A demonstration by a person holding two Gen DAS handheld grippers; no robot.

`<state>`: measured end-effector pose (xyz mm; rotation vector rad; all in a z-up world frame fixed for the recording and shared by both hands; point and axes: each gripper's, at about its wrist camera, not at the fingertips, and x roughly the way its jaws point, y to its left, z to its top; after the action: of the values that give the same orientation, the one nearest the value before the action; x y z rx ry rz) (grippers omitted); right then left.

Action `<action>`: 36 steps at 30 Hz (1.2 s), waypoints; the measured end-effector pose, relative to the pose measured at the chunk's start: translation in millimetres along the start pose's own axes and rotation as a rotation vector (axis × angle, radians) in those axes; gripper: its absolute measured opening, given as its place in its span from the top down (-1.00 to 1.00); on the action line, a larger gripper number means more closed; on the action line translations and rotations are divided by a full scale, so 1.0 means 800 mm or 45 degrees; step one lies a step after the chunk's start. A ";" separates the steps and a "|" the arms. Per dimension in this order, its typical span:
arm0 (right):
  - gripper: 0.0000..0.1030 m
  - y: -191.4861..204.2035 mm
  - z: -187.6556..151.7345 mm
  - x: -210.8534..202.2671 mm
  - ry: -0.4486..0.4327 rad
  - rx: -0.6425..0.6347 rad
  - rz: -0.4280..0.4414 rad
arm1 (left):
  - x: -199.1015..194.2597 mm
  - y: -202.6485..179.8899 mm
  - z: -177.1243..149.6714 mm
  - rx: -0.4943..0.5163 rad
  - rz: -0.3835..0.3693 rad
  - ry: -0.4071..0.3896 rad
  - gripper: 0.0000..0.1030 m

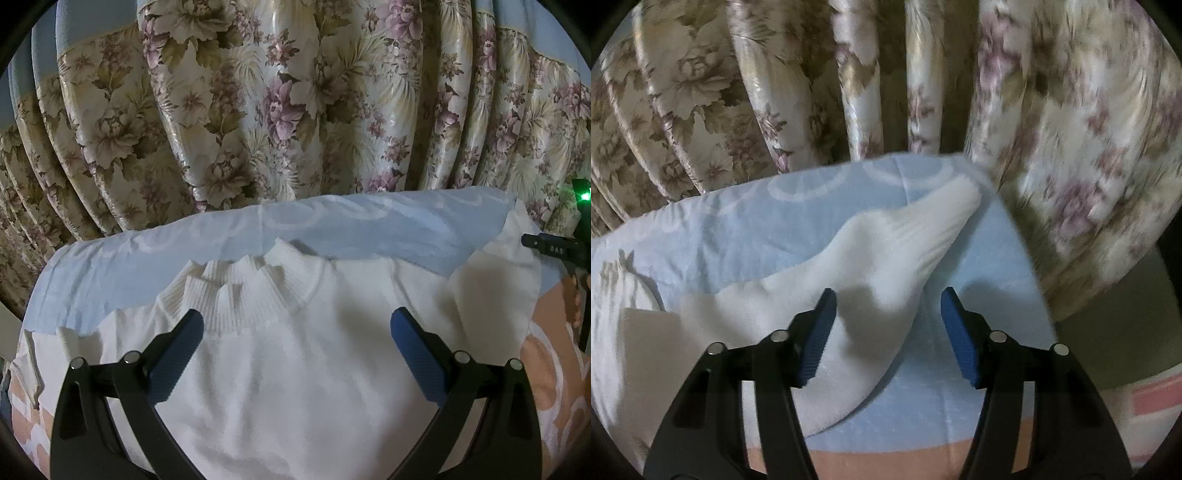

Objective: Fold small clothes

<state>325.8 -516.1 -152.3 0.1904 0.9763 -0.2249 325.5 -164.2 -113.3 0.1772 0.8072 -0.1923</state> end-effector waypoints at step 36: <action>0.43 0.507 -0.177 -0.101 0.003 -0.638 0.396 | -0.101 0.276 -0.090 -0.318 0.192 0.004 -0.97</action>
<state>280.3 -81.3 -138.1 -0.1182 0.9620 0.3055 273.4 74.6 -84.8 0.0024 0.8102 0.0511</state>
